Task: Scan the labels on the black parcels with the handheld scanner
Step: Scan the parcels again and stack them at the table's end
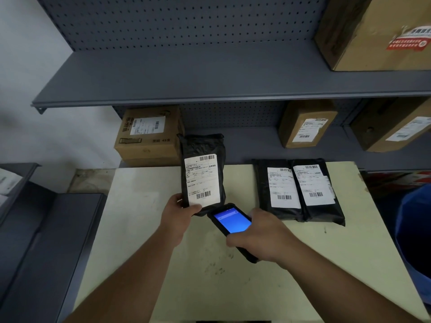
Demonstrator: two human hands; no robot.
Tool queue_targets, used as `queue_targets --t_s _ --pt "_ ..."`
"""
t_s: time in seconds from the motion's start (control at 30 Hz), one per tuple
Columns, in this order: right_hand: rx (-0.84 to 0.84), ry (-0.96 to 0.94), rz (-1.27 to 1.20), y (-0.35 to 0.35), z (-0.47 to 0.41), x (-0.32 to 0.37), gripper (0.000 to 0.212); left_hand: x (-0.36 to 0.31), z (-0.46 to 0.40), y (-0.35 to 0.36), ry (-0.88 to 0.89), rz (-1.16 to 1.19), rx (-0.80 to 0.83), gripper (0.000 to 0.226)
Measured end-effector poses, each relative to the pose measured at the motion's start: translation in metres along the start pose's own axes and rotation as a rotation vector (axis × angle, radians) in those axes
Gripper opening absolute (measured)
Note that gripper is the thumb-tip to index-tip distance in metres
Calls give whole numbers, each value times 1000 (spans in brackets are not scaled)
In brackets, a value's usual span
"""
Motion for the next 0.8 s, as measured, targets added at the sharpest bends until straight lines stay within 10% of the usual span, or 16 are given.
queue_targets --t_s 0.8 --pt "-24 14 -47 -5 5 -17 48 3 8 21 -18 41 66 49"
Point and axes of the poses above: each hand's wrist, its own z-axis away from the middle knuckle, its own y-axis out of the palm, x = y × z, the point moved 5 cm from there along -z, towards the middle knuckle, and after that the axes turned 10 degrees about z, right-handed, at the moved point
